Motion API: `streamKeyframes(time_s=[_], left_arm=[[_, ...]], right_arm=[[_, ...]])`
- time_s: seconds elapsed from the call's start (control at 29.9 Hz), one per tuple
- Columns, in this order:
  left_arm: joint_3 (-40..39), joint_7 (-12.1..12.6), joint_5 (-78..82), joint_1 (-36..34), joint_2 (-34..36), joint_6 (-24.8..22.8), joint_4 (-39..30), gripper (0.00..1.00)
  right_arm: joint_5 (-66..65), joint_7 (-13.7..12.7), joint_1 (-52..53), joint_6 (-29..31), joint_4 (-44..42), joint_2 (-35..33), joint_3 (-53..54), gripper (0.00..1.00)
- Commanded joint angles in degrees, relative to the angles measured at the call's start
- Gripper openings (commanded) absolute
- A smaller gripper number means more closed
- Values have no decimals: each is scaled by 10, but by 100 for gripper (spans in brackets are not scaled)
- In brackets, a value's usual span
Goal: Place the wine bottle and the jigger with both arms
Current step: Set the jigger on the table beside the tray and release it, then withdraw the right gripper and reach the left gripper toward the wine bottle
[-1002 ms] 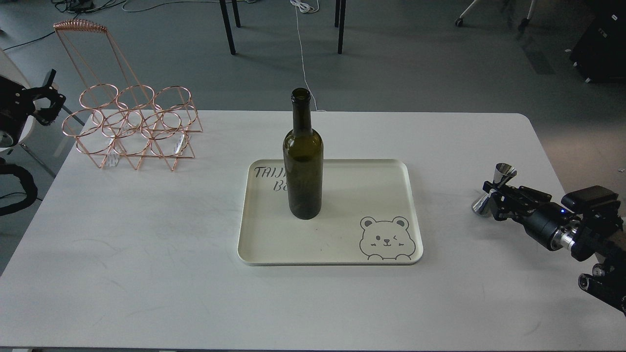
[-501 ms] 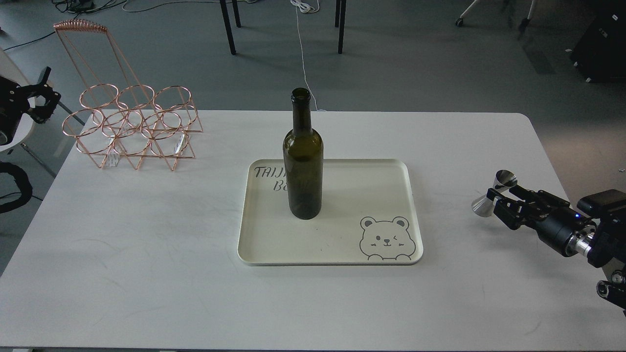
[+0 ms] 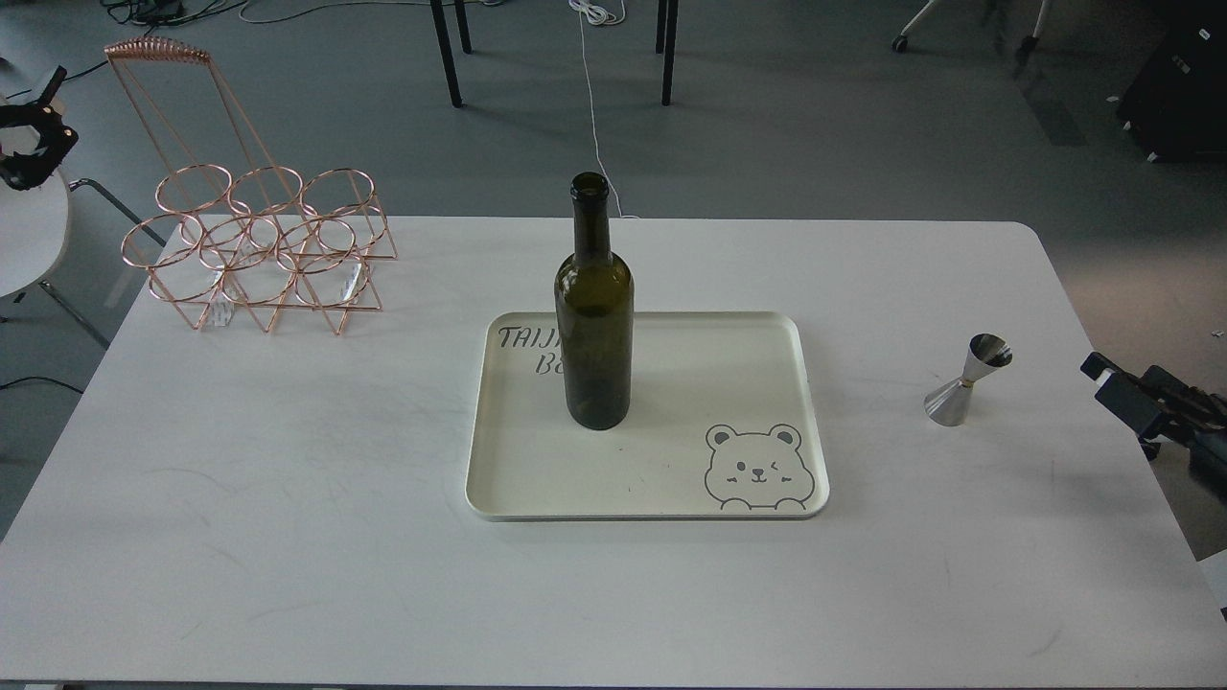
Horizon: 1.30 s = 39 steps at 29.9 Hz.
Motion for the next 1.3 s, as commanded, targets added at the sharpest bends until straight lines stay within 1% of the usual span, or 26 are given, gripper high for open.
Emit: streamKeyframes(time_s=[0.0, 0.03, 0.1, 0.17, 0.27, 0.37, 0.43, 0.53, 0.6, 0.63, 0.77, 0.9, 1.04, 1.17, 1.27], left_arm=[[-3, -1, 70, -1, 49, 0, -87, 98], [-4, 0, 82, -4, 65, 0, -114, 98], [-2, 2, 120, -23, 98, 21, -162, 98], [-1, 9, 185, -48, 123, 23, -201, 98], [-2, 16, 328, -67, 138, 25, -248, 98], [-7, 15, 473, -74, 141, 28, -292, 98], [-13, 14, 546, -76, 139, 46, -322, 98], [-7, 14, 628, -91, 135, 94, -376, 98], [-5, 15, 683, -92, 131, 108, -405, 96], [-4, 16, 720, -92, 123, 109, -415, 94], [-4, 15, 905, -92, 62, 111, -420, 87], [0, 15, 1049, -89, -9, 118, -417, 86], [17, 18, 1107, -87, -81, 117, -414, 86], [20, 23, 1124, -86, -122, 117, -413, 86], [29, 35, 1126, -86, -159, 117, -399, 86]], right_arm=[[74, 0, 50, 6, -52, 9, 29, 86], [93, 0, 61, 37, -73, 16, 40, 86], [123, 0, 79, 91, -113, 37, 68, 87], [135, 0, 98, 138, -158, 59, 95, 88], [137, 0, 126, 210, -219, 98, 132, 89], [137, 0, 140, 277, -277, 144, 184, 89], [137, 0, 141, 315, -307, 171, 230, 89], [149, 0, 145, 359, -346, 201, 292, 90], [179, 0, 155, 377, -365, 224, 306, 90], [199, 0, 164, 384, -372, 233, 306, 90], [267, 0, 180, 399, -375, 240, 304, 91], [280, 0, 184, 413, -375, 240, 306, 91], [280, 0, 187, 414, -375, 240, 306, 91], [280, 0, 188, 414, -373, 234, 306, 91], [280, 0, 187, 414, -373, 233, 305, 91]])
